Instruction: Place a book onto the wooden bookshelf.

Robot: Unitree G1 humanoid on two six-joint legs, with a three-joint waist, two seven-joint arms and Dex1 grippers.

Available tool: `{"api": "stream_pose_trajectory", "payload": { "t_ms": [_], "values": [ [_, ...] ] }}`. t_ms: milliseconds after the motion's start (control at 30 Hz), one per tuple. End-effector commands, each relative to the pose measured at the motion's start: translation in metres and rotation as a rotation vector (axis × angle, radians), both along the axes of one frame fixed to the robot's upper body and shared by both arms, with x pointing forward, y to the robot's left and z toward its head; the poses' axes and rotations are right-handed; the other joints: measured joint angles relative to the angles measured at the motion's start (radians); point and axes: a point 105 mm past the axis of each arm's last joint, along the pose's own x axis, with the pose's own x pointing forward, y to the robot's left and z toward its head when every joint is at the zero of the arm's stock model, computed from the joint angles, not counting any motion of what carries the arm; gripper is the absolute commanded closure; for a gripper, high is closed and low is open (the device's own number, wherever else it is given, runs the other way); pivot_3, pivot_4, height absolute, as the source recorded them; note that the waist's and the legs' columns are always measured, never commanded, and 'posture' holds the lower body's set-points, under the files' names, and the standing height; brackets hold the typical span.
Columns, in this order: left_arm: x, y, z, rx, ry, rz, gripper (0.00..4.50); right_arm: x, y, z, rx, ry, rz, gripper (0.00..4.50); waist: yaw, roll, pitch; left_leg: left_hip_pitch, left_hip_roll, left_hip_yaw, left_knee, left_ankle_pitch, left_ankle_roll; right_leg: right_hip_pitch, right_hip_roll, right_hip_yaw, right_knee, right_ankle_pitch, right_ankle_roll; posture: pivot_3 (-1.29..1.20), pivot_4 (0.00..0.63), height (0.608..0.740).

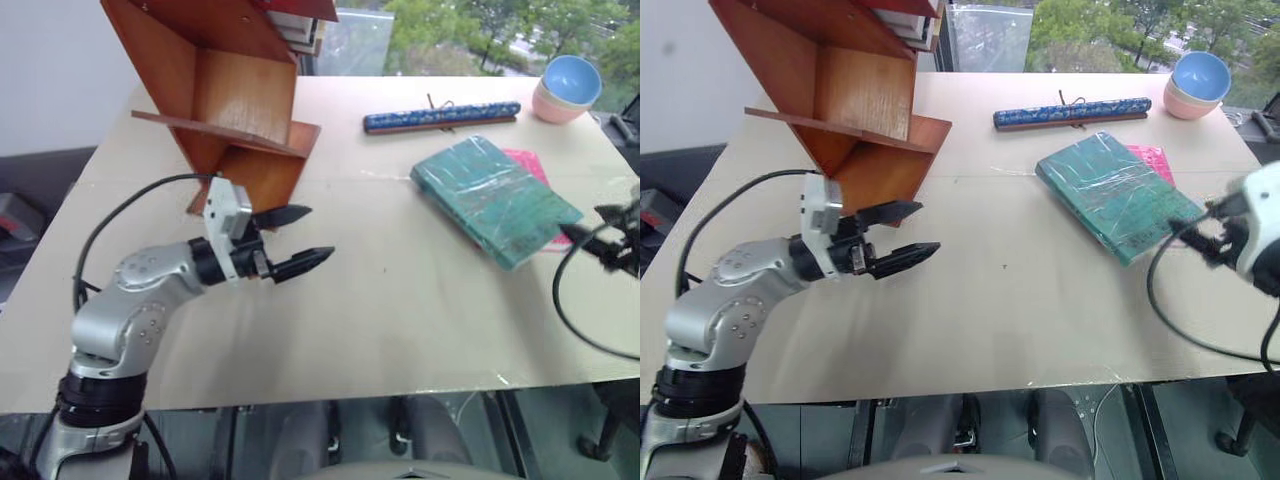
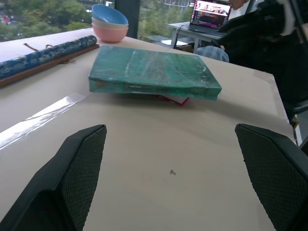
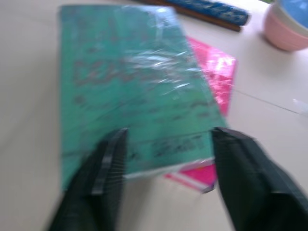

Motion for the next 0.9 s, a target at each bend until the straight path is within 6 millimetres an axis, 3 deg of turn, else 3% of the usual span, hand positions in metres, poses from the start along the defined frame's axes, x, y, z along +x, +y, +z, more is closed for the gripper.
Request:
{"api": "stream_pose_trajectory", "payload": {
  "t_ms": [33,67,133,233,367,467,667,900],
  "values": [
    [-0.004,-0.007,0.012,0.001,-0.068,-0.016,0.00,0.027,-0.028,0.012,-0.023,-0.030,-0.207,3.89,-0.004,0.000,0.000,0.000,0.000,0.001,0.000,0.000,0.000,-0.001,0.000,0.001,0.000,0.000,0.000,0.00,0.150,0.738],
    [-0.004,-0.007,0.014,0.002,-0.074,-0.016,0.00,0.035,-0.033,0.012,0.019,-0.026,-0.252,4.16,-0.004,0.000,0.000,-0.001,0.000,0.001,0.000,0.000,0.000,-0.001,0.000,0.001,0.000,0.000,0.000,0.00,0.150,0.738],
    [-0.004,-0.008,0.015,0.001,-0.079,-0.015,0.00,0.048,-0.044,0.011,0.000,0.012,-0.377,4.16,-0.003,0.000,0.000,0.000,0.000,0.002,0.000,0.000,0.000,-0.001,0.000,0.001,0.000,0.000,0.000,0.00,0.150,0.738],
    [-0.006,-0.009,0.015,-0.006,-0.080,-0.015,0.00,0.068,-0.055,0.011,0.111,0.076,-0.514,4.16,-0.004,0.001,0.001,-0.001,0.000,0.002,0.000,0.000,0.000,-0.002,-0.001,0.001,0.000,0.000,0.000,0.00,0.150,0.738],
    [-0.007,-0.012,0.016,-0.015,-0.080,-0.009,0.00,0.096,-0.060,0.006,0.455,0.161,-0.623,4.16,-0.014,0.002,0.001,-0.002,0.000,0.003,0.000,0.000,0.000,-0.002,0.000,0.002,0.000,0.000,0.000,0.00,0.150,0.738],
    [-0.009,-0.013,0.016,-0.024,-0.079,-0.004,0.00,0.109,-0.068,-0.003,0.599,0.184,-0.736,4.16,-0.014,0.002,0.001,-0.002,-0.001,0.002,-0.001,0.000,0.000,-0.002,0.000,0.000,-0.001,0.000,0.000,0.00,0.150,0.738],
    [-0.011,-0.011,0.017,-0.037,-0.073,0.020,0.00,0.115,-0.078,-0.023,0.770,0.185,-0.884,4.16,-0.024,0.003,0.002,-0.003,-0.001,0.003,-0.003,0.000,0.000,-0.002,-0.001,0.000,-0.001,0.000,0.000,0.00,0.150,0.738],
    [-0.016,-0.007,0.017,-0.042,-0.067,0.045,0.00,0.128,-0.058,-0.034,0.962,0.191,-0.870,4.16,-0.037,0.006,0.003,-0.001,0.000,0.004,-0.003,0.000,0.000,-0.002,0.000,0.001,-0.001,0.000,0.000,0.00,0.150,0.738]
  ]
}}
